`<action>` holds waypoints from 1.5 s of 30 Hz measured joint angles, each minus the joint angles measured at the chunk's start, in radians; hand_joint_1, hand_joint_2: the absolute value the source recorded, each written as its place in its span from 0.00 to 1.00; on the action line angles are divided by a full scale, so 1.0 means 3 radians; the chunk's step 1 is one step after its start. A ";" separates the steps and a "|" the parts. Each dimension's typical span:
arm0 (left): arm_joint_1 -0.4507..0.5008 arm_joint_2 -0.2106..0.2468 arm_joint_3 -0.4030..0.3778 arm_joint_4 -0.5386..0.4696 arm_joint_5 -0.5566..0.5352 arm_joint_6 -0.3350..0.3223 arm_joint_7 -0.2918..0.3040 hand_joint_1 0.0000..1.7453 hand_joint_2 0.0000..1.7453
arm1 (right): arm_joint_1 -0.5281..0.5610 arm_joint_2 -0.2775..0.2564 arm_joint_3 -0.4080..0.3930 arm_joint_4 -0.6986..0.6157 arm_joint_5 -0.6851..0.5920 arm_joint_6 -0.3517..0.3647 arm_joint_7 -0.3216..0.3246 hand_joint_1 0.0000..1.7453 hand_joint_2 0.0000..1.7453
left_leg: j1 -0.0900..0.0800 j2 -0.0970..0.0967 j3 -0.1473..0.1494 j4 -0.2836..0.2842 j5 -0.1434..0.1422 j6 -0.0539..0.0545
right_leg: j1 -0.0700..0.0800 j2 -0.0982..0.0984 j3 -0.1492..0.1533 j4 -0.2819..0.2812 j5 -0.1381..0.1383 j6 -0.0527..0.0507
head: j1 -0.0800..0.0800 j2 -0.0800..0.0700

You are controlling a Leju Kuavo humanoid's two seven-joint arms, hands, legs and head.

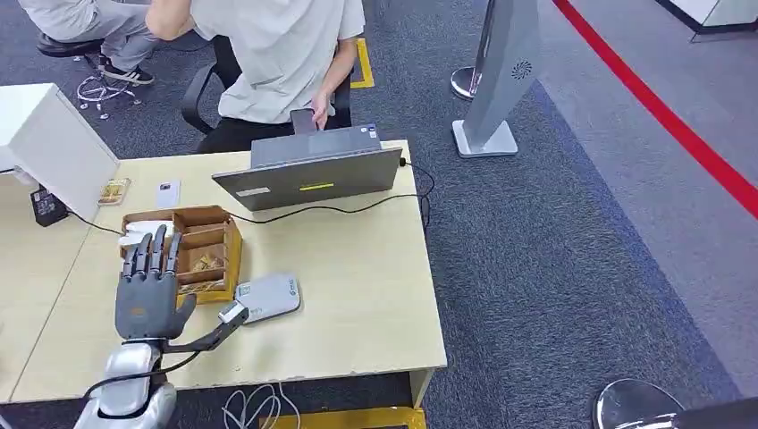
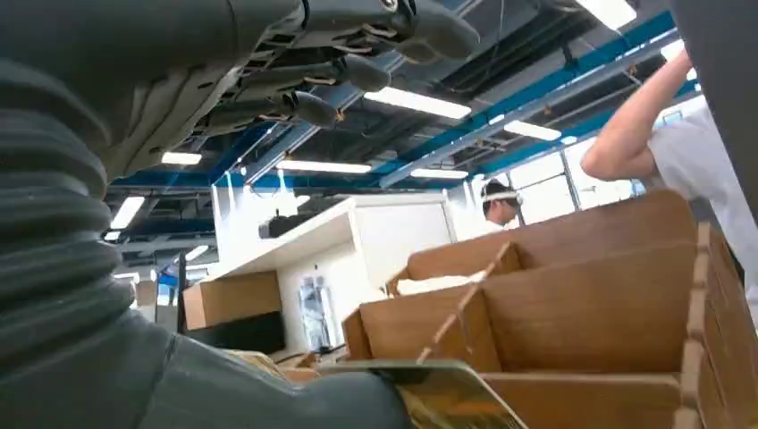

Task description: Pass the card to the sensor for recognition and then transmit it.

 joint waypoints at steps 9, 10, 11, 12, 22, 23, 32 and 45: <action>-0.0193 -0.0085 0.0028 0.0433 -0.0003 0.0015 0.0017 0.00 1.00 | 0.0000 -0.0009 0.0001 0.0000 0.0008 0.0003 -0.0001 0.00 1.00 | 0.0000 0.0000 0.0000 0.0000 0.0000 0.0000 | 0.0000 0.0002 -0.0001 0.0000 0.0000 0.0000 | 0.0001 0.0000; -0.0202 -0.0090 0.0031 0.0461 -0.0001 0.0014 0.0017 0.00 1.00 | 0.0000 -0.0010 0.0001 0.0000 0.0008 0.0004 -0.0001 0.00 1.00 | 0.0000 0.0000 0.0000 0.0000 0.0000 0.0000 | 0.0000 0.0002 -0.0001 0.0000 0.0000 0.0000 | 0.0001 0.0000; -0.0210 -0.0094 0.0034 0.0484 0.0000 0.0013 0.0017 0.00 1.00 | 0.0000 -0.0010 0.0001 0.0000 0.0009 0.0004 -0.0001 0.00 1.00 | 0.0000 0.0001 0.0000 0.0000 0.0000 0.0000 | 0.0000 0.0002 -0.0001 0.0000 0.0000 0.0000 | 0.0000 0.0000; -0.0213 -0.0097 0.0038 0.0502 0.0003 0.0011 0.0018 0.06 1.00 | 0.0000 -0.0010 0.0001 0.0000 0.0009 0.0004 -0.0001 0.00 1.00 | 0.0000 0.0001 0.0000 0.0000 0.0000 0.0000 | 0.0000 0.0002 -0.0001 0.0000 0.0000 0.0000 | 0.0001 0.0000; -0.0238 -0.0102 0.0056 0.0661 0.0034 0.0051 -0.0117 1.00 1.00 | 0.0001 -0.0017 0.0001 0.0000 0.0011 0.0008 -0.0001 0.00 1.00 | 0.0000 0.0001 0.0000 0.0000 0.0000 0.0000 | 0.0000 0.0002 -0.0001 0.0000 0.0000 0.0000 | 0.0001 0.0000; -0.0239 -0.0100 0.0057 0.0666 0.0039 0.0058 -0.0125 1.00 1.00 | 0.0001 -0.0017 0.0001 0.0000 0.0011 0.0008 -0.0001 0.00 1.00 | 0.0000 0.0001 0.0000 0.0000 0.0000 0.0000 | 0.0000 0.0002 -0.0001 0.0000 0.0000 0.0000 | 0.0000 0.0000; -0.0239 -0.0103 0.0102 0.0708 0.0074 0.0058 -0.0156 1.00 1.00 | 0.0000 -0.0018 0.0001 0.0000 0.0016 0.0008 -0.0001 0.00 1.00 | 0.0000 0.0000 -0.0001 0.0000 0.0000 0.0000 | 0.0000 0.0002 -0.0001 0.0000 0.0000 0.0000 | 0.0001 0.0000; -0.0217 -0.0108 0.0108 0.0697 0.0062 0.0106 -0.0192 1.00 1.00 | 0.0001 -0.0019 0.0001 0.0000 -0.0009 0.0004 -0.0011 0.00 1.00 | 0.0000 0.0001 -0.0001 0.0000 0.0000 0.0000 | 0.0000 0.0002 -0.0001 0.0000 0.0000 0.0000 | 0.0001 0.0001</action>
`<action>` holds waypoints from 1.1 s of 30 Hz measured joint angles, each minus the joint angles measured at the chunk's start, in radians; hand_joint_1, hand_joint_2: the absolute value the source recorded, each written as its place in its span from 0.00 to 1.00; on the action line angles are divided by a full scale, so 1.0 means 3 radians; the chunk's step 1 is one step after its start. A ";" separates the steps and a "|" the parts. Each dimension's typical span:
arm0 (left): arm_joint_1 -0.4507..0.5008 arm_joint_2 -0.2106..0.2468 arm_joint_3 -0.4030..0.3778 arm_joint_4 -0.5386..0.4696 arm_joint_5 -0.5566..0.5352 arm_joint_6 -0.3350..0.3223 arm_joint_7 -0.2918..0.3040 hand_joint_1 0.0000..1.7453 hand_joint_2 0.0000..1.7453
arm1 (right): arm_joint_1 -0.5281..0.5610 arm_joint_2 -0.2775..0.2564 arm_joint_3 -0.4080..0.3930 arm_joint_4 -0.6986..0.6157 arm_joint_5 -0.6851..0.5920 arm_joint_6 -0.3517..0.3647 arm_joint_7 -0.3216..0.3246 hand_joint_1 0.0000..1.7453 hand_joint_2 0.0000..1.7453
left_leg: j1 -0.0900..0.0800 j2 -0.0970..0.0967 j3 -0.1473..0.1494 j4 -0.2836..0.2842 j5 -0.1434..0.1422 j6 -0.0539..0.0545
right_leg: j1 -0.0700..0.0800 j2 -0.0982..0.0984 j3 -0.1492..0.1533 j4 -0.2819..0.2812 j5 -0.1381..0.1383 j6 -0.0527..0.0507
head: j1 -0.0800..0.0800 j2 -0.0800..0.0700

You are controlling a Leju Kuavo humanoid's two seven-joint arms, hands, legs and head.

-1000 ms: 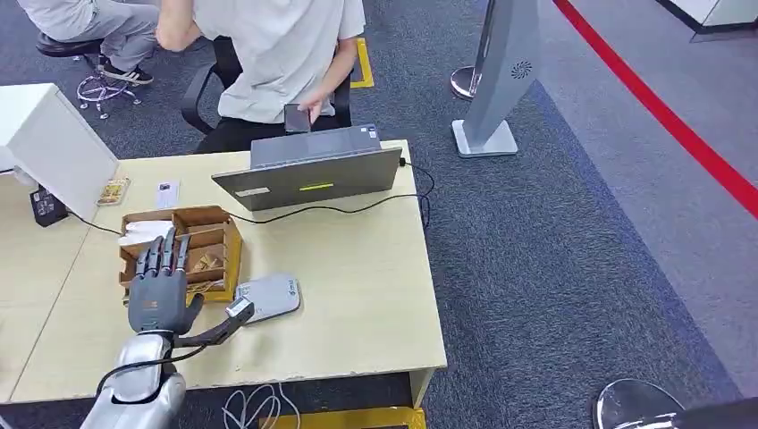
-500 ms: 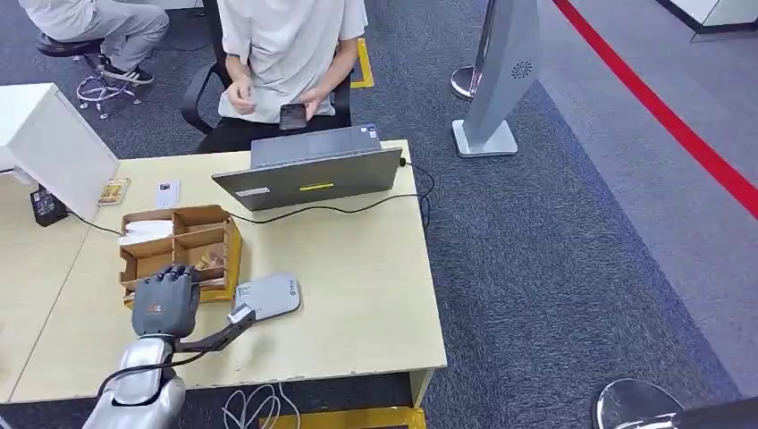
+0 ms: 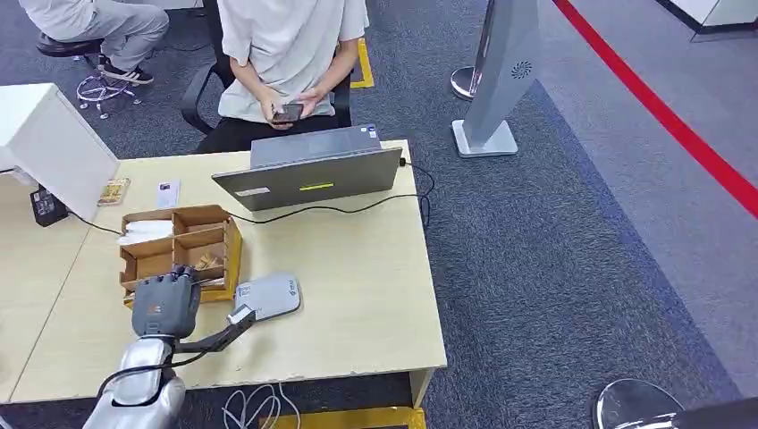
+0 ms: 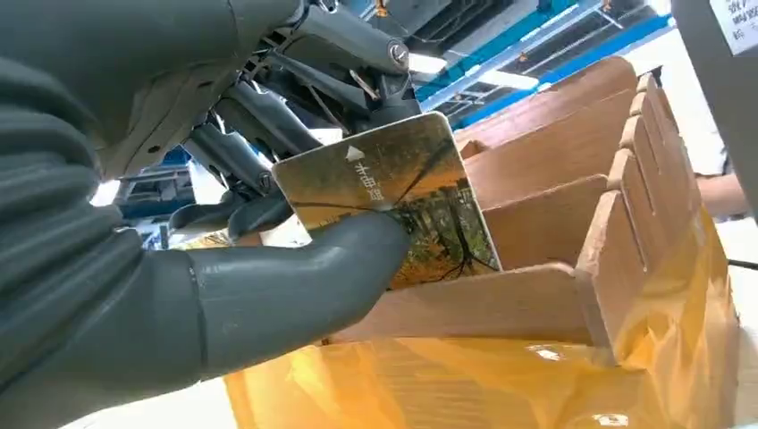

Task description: Pass the card to the sensor for recognition and then transmit it.

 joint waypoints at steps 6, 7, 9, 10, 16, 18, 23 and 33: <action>0.0569 -0.0047 -0.0144 -0.1263 -0.0034 -0.0426 -0.0265 1.00 1.00 | 0.0013 0.0001 -0.0009 0.0000 -0.0241 -0.0088 0.0019 0.00 1.00 | -0.0001 0.0003 -0.0003 0.0001 -0.0002 0.0002 | 0.0000 0.0005 -0.0004 -0.0001 -0.0001 0.0001 | -0.0001 -0.0001; 0.0705 -0.0024 -0.0283 -0.1623 -0.0062 -0.0511 -0.0256 1.00 1.00 | 0.0018 0.0001 -0.0020 0.0000 -0.0284 -0.0108 0.0020 0.00 1.00 | -0.0001 0.0003 -0.0005 0.0001 -0.0005 0.0001 | 0.0000 0.0004 -0.0004 -0.0001 -0.0003 0.0004 | -0.0001 -0.0001; 0.0923 0.0084 -0.0567 -0.2190 -0.0067 -0.0609 -0.0217 1.00 1.00 | 0.0025 0.0006 -0.0043 0.0000 -0.0355 -0.0150 0.0020 0.00 1.00 | -0.0001 0.0003 -0.0007 0.0000 -0.0007 0.0002 | 0.0000 0.0004 -0.0005 -0.0002 -0.0004 0.0004 | 0.0003 -0.0001; 0.1027 0.0158 -0.0726 -0.2476 -0.0067 -0.0632 -0.0216 1.00 1.00 | 0.0027 0.0009 -0.0060 -0.0001 -0.0387 -0.0166 0.0018 0.00 1.00 | -0.0001 0.0005 -0.0007 0.0000 -0.0011 -0.0001 | 0.0000 0.0005 -0.0006 -0.0002 -0.0004 0.0004 | 0.0009 -0.0001; 0.1457 0.0636 -0.1276 -0.3503 -0.0067 -0.0575 -0.0202 1.00 1.00 | 0.0038 0.0022 -0.0127 -0.0001 -0.0467 -0.0200 -0.0001 0.00 1.00 | 0.0001 0.0007 -0.0005 -0.0002 -0.0013 0.0000 | 0.0002 0.0006 -0.0007 -0.0001 -0.0009 0.0000 | 0.0003 -0.0001; 0.1543 0.0757 -0.1377 -0.3702 -0.0067 -0.0519 -0.0227 1.00 1.00 | 0.0040 0.0025 -0.0148 -0.0001 -0.0477 -0.0205 -0.0017 0.00 1.00 | 0.0003 0.0007 -0.0004 -0.0003 -0.0012 -0.0002 | 0.0003 0.0006 -0.0007 -0.0001 -0.0009 -0.0001 | 0.0001 -0.0001; 0.1689 0.0909 -0.1455 -0.4028 -0.0067 -0.0328 -0.0317 1.00 1.00 | 0.0042 0.0036 -0.0172 -0.0001 -0.0523 -0.0229 -0.0050 0.00 1.00 | 0.0003 0.0005 -0.0003 -0.0003 -0.0008 -0.0004 | 0.0003 0.0003 -0.0006 0.0000 -0.0008 -0.0002 | 0.0000 0.0000; 0.0791 0.0874 -0.1372 -0.3890 0.0404 -0.0916 0.0023 1.00 1.00 | 0.0029 0.0036 -0.0149 0.0000 -0.0405 -0.0121 -0.0071 0.00 1.00 | 0.0003 -0.0010 -0.0009 0.0001 0.0013 0.0000 | 0.0003 -0.0015 -0.0020 -0.0001 0.0006 -0.0006 | 0.0001 0.0000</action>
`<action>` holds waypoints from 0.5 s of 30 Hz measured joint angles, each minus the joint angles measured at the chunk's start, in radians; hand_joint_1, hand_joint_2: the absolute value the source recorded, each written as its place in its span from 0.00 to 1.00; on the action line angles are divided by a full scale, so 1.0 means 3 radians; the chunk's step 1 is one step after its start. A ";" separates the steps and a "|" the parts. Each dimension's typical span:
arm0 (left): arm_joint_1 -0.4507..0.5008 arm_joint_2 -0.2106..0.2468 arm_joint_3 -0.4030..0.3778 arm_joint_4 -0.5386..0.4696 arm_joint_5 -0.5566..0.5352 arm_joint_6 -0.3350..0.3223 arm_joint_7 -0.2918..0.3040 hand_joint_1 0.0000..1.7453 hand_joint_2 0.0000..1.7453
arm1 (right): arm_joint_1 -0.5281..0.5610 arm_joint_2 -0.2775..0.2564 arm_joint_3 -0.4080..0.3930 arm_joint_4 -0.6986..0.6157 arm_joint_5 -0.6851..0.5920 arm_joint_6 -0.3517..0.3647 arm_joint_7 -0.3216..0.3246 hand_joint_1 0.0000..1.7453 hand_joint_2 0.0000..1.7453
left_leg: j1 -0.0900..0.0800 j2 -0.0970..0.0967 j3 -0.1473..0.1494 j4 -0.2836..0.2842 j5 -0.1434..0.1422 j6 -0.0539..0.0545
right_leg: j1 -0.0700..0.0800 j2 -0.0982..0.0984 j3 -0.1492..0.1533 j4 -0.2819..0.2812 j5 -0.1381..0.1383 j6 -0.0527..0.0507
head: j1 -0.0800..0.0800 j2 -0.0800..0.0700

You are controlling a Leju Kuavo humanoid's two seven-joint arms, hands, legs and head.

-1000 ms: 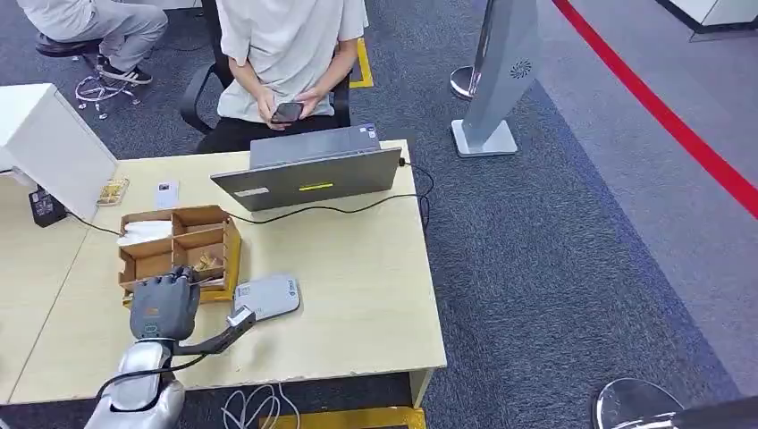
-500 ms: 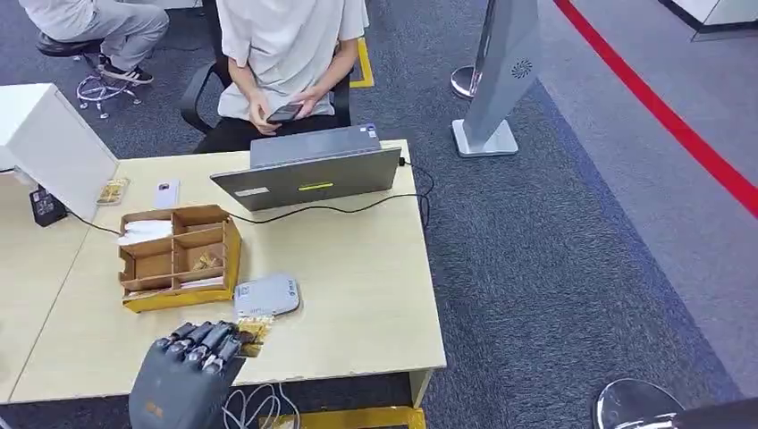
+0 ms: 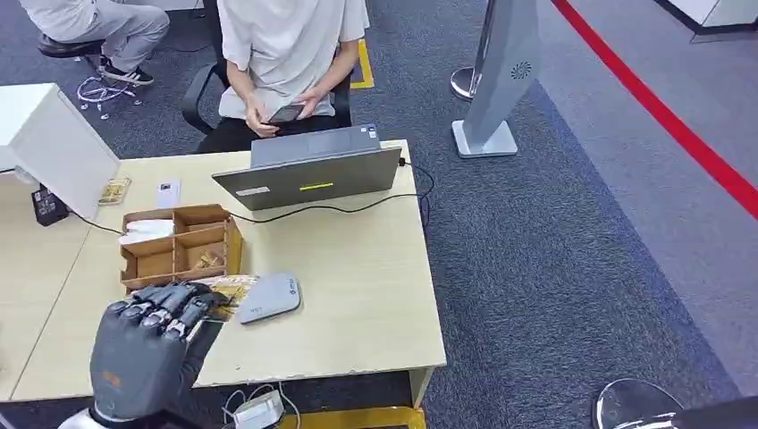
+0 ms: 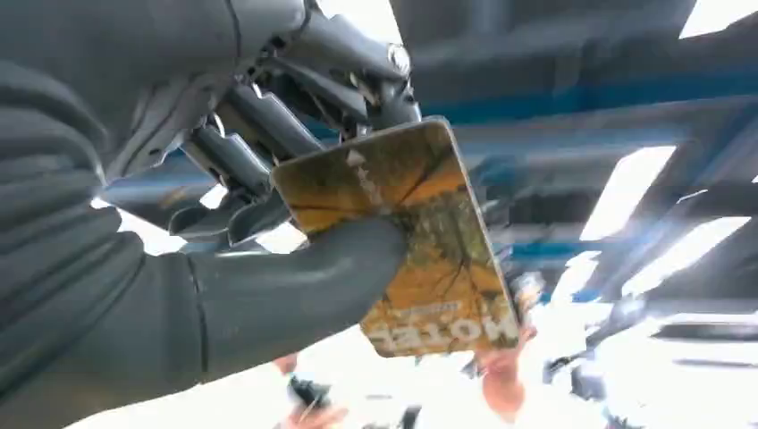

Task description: Pass the card to the sensor for recognition and then transmit it.

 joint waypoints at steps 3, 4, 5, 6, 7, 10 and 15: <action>-0.0724 -0.0046 0.0203 0.0600 0.0247 -0.0478 0.0115 1.00 1.00 | -0.0031 -0.0001 0.0076 0.0000 0.0111 0.0071 -0.0043 0.00 1.00 | 0.0000 -0.0026 -0.0015 -0.0002 0.0017 -0.0002 | 0.0000 -0.0025 0.0006 0.0003 0.0009 0.0001 | 0.0014 -0.0001; -0.0950 -0.0056 0.0318 0.0882 0.0327 -0.0502 0.0074 1.00 1.00 | -0.0045 -0.0001 0.0089 0.0000 0.0124 0.0076 -0.0051 0.00 1.00 | 0.0000 -0.0019 -0.0015 -0.0002 0.0022 -0.0009 | 0.0000 -0.0020 -0.0002 0.0007 0.0020 -0.0012 | 0.0010 -0.0001; -0.1087 -0.0061 0.0375 0.1041 0.0347 -0.0504 0.0049 1.00 1.00 | -0.0052 -0.0001 0.0097 0.0000 0.0125 0.0083 -0.0052 0.00 1.00 | 0.0000 -0.0006 -0.0015 -0.0002 0.0023 -0.0010 | 0.0000 -0.0007 -0.0007 0.0008 0.0026 -0.0012 | 0.0006 -0.0001; -0.1198 -0.0065 0.0420 0.1177 0.0339 -0.0512 0.0049 1.00 1.00 | -0.0046 -0.0004 0.0104 0.0000 0.0131 0.0087 -0.0052 0.00 1.00 | 0.0000 0.0005 -0.0015 -0.0002 0.0024 -0.0010 | 0.0000 0.0004 -0.0010 0.0008 0.0029 -0.0013 | 0.0000 -0.0001; -0.1303 -0.0073 0.0452 0.1293 0.0291 -0.0541 0.0101 1.00 1.00 | -0.0036 -0.0008 0.0117 0.0000 0.0158 0.0093 -0.0057 0.00 1.00 | 0.0000 0.0005 -0.0016 -0.0002 0.0026 -0.0010 | 0.0001 0.0005 -0.0014 0.0008 0.0030 -0.0013 | -0.0001 -0.0001; -0.1799 -0.0079 0.0545 0.1968 0.0075 -0.0454 0.0296 1.00 1.00 | -0.0031 -0.0022 0.0140 0.0003 0.0382 0.0154 -0.0090 0.00 1.00 | 0.0001 0.0003 -0.0032 -0.0002 0.0036 -0.0016 | 0.0001 0.0004 -0.0025 0.0010 0.0036 -0.0010 | 0.0013 0.0000; -0.2848 0.0224 0.0657 0.3784 -0.0449 0.0204 0.0528 1.00 1.00 | -0.0045 -0.0059 0.0149 0.0005 0.0780 0.0263 -0.0113 0.00 1.00 | 0.0002 0.0053 -0.0029 -0.0006 0.0038 -0.0020 | 0.0005 0.0052 -0.0042 0.0020 0.0047 -0.0020 | 0.0007 -0.0001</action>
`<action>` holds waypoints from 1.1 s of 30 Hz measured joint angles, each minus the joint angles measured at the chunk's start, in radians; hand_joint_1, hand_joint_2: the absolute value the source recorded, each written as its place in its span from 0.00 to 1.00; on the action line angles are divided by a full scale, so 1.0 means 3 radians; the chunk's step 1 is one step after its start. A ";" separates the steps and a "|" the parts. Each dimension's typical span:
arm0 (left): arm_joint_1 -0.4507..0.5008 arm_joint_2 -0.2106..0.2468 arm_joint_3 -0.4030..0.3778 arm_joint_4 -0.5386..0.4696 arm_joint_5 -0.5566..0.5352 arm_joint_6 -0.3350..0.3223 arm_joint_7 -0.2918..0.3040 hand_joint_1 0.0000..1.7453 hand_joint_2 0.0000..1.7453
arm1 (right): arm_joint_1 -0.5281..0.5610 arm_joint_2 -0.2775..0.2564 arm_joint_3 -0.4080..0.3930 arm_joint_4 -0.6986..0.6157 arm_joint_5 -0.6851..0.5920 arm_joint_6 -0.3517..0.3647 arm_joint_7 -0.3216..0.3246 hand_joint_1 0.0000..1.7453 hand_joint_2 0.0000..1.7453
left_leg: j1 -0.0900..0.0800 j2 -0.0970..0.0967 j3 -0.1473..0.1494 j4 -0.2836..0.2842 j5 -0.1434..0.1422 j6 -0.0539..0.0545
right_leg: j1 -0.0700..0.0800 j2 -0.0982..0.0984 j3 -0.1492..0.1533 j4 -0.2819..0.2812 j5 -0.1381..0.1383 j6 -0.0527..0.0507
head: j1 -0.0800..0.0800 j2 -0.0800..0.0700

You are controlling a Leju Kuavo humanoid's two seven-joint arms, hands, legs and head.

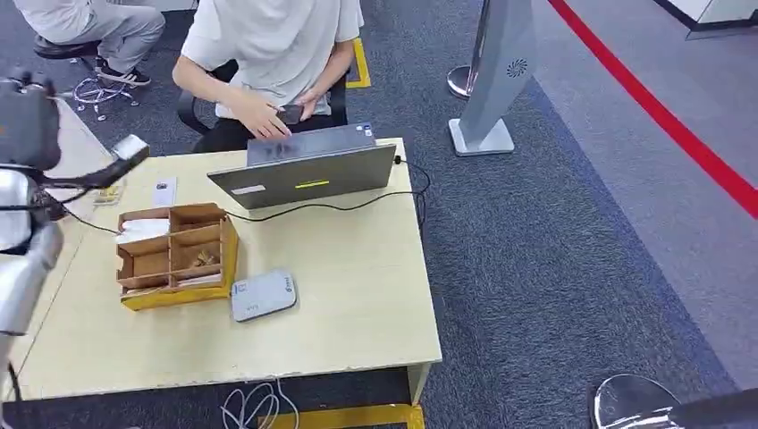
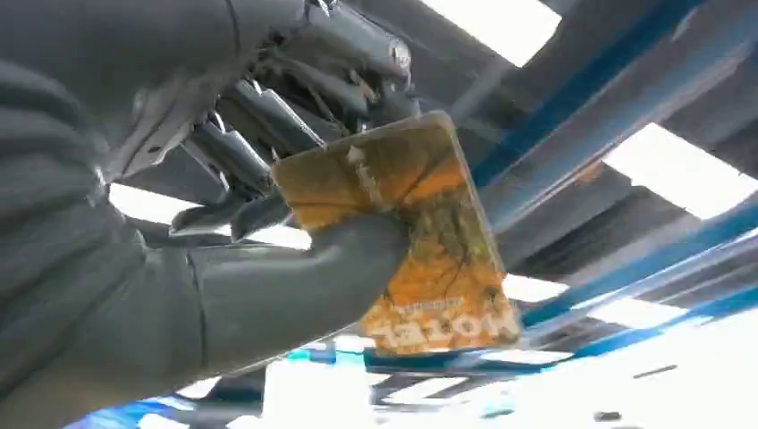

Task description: Pass the card to the sensor for recognition and then transmit it.

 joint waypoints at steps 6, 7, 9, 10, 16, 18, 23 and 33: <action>-0.0147 0.0179 0.0089 0.1001 0.0046 0.0222 0.0161 1.00 1.00 | 0.0005 -0.0023 0.0003 0.0004 -0.0017 0.0028 0.0033 0.00 1.00 | 0.0003 -0.0009 -0.0003 -0.0002 -0.0001 -0.0001 | 0.0001 -0.0004 -0.0003 0.0000 -0.0004 -0.0002 | -0.0008 0.0000; -0.0144 0.0180 0.0109 0.1099 0.0047 0.0224 0.0182 1.00 1.00 | 0.0003 -0.0025 0.0003 0.0005 -0.0018 0.0029 0.0036 0.00 1.00 | 0.0004 -0.0011 -0.0006 -0.0002 -0.0001 -0.0001 | 0.0003 -0.0008 -0.0005 0.0000 -0.0005 -0.0003 | -0.0008 0.0000; -0.0145 0.0180 0.0137 0.1239 0.0047 0.0217 0.0182 1.00 1.00 | -0.0001 -0.0029 0.0003 0.0008 -0.0020 0.0031 0.0045 0.00 1.00 | 0.0004 -0.0013 -0.0009 -0.0002 -0.0001 -0.0001 | 0.0003 -0.0010 -0.0006 0.0000 -0.0005 -0.0003 | -0.0008 0.0000; -0.0144 0.0180 0.0141 0.1285 0.0047 0.0215 0.0175 1.00 1.00 | -0.0001 -0.0031 0.0003 0.0009 -0.0024 0.0032 0.0045 0.00 1.00 | 0.0004 -0.0013 -0.0010 -0.0002 -0.0001 -0.0001 | 0.0003 -0.0011 -0.0006 -0.0001 -0.0005 -0.0003 | -0.0006 0.0001; -0.0142 0.0170 0.0214 0.1445 0.0047 0.0215 0.0146 1.00 1.00 | -0.0002 -0.0033 0.0004 0.0009 -0.0056 0.0024 0.0045 0.00 1.00 | 0.0003 -0.0013 -0.0011 -0.0002 -0.0001 -0.0001 | 0.0002 -0.0013 -0.0006 -0.0002 -0.0004 -0.0002 | -0.0005 0.0000; -0.0141 0.0171 0.0224 0.1473 0.0048 0.0215 0.0146 1.00 1.00 | -0.0002 -0.0033 0.0004 0.0009 -0.0055 0.0022 0.0045 0.00 1.00 | 0.0003 -0.0014 -0.0011 -0.0002 -0.0001 -0.0001 | 0.0002 -0.0014 -0.0006 -0.0002 -0.0004 -0.0002 | -0.0007 0.0000; -0.0126 0.0173 0.0267 0.1517 0.0066 0.0220 0.0146 1.00 1.00 | -0.0003 -0.0033 0.0004 0.0010 -0.0052 0.0018 0.0056 0.00 1.00 | 0.0004 -0.0015 -0.0011 -0.0002 -0.0001 -0.0001 | 0.0003 -0.0015 -0.0006 -0.0002 -0.0004 -0.0002 | -0.0008 0.0000; -0.0039 0.0165 0.0383 0.1553 0.0058 0.0348 0.0067 0.00 1.00 | -0.0005 -0.0036 0.0005 0.0010 -0.0051 0.0009 0.0069 0.00 1.00 | 0.0004 -0.0014 -0.0012 -0.0002 -0.0001 -0.0001 | 0.0003 -0.0013 -0.0008 -0.0002 -0.0005 -0.0003 | -0.0007 0.0000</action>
